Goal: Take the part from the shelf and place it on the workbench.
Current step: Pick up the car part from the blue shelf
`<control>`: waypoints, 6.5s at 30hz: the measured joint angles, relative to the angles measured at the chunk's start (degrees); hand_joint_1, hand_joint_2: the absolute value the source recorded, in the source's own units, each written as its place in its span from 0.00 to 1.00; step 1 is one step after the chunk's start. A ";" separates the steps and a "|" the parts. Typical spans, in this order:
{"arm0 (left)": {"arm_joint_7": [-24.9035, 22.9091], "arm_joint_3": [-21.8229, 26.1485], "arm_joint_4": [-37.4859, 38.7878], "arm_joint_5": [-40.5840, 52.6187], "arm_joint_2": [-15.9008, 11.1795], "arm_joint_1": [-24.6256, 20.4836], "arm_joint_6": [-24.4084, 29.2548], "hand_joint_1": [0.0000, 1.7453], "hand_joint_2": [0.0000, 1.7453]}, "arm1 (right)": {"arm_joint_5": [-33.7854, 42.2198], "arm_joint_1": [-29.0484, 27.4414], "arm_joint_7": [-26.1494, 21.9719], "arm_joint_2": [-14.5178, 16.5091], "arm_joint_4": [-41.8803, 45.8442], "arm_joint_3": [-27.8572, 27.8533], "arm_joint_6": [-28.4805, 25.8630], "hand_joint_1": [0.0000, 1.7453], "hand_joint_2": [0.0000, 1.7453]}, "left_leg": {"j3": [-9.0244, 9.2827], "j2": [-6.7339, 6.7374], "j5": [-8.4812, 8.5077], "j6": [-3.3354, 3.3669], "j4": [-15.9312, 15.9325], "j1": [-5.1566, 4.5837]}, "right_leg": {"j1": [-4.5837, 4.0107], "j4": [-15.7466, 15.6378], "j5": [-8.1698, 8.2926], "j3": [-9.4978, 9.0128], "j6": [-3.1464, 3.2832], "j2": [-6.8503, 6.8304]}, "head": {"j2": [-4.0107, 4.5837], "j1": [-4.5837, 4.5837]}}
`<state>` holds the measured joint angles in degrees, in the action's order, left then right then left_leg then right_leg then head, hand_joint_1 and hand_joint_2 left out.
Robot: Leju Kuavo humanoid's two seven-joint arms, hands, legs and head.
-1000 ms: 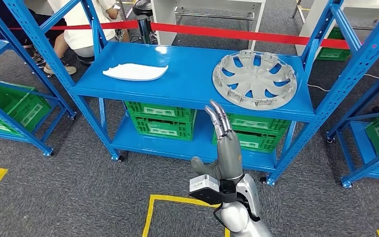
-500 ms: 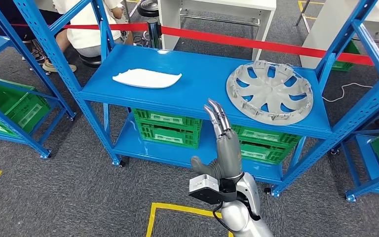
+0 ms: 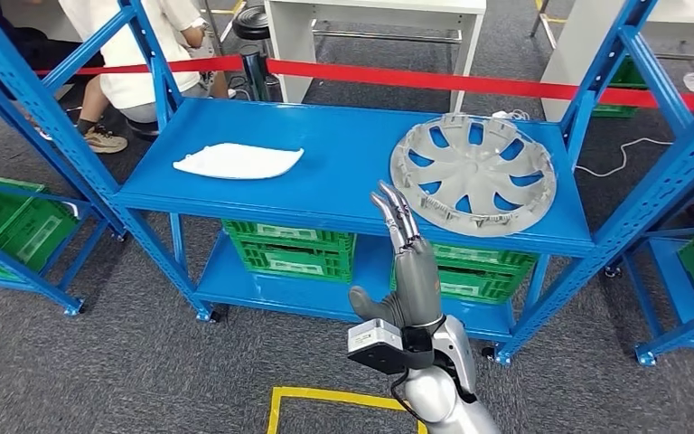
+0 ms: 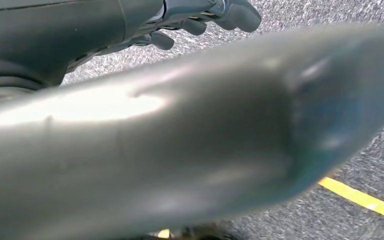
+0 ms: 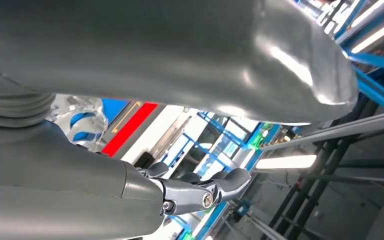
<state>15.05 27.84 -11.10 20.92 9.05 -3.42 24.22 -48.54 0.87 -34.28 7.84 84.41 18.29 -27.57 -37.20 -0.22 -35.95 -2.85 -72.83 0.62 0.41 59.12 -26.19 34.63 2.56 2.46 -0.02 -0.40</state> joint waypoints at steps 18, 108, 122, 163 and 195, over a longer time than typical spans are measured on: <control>-1.64 -0.04 -0.02 1.46 -0.21 -0.01 0.19 0.00 0.00 | 1.05 -0.80 0.65 -0.14 0.87 -1.07 0.52 0.00 0.00 | 5.36 4.21 7.77 3.05 14.09 -0.07 | -0.29 6.62 -2.88 2.74 -2.93 -4.01 | 0.00 -0.86; -1.71 0.73 0.15 2.35 0.50 0.28 -0.42 0.00 0.00 | 1.78 1.96 2.84 0.29 -1.50 -2.64 5.81 0.00 1.00 | 2.21 -0.64 10.14 1.87 13.45 -0.22 | 0.01 -1.59 -6.35 -7.28 -2.27 -0.50 | 0.00 -0.02; -1.67 0.71 0.28 5.48 0.50 0.25 -2.40 0.00 0.00 | -3.31 24.24 8.97 -5.25 -29.90 -11.60 6.67 0.00 1.00 | 2.25 -0.65 10.34 2.03 13.45 -0.24 | 0.06 -1.59 -6.19 -7.33 -2.51 -0.49 | 0.00 -0.02; -3.22 0.46 0.26 8.76 1.26 -1.56 -1.10 0.00 0.00 | -2.96 35.67 8.84 -0.87 -59.17 -13.69 14.09 0.00 0.00 | 2.26 -0.69 10.38 1.96 13.54 -0.23 | 0.04 -1.59 -6.19 -7.30 -2.51 -0.52 | 0.00 -0.02; -2.87 0.49 0.22 8.92 1.66 -1.69 -1.19 0.00 0.00 | -16.39 31.19 24.14 -2.90 -61.00 -10.98 6.96 0.00 1.00 | 2.51 -0.69 10.38 1.97 13.54 -0.23 | 0.06 -1.65 -6.19 -7.55 -2.51 -0.52 | 0.00 -0.02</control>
<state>12.18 28.33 -10.88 29.83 10.71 -5.11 23.04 -64.94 32.06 -10.14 4.94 23.41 7.31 -20.62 -34.69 -0.90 -25.56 -0.88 -59.29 0.40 0.46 57.47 -32.38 27.09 0.04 1.94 -0.02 -0.42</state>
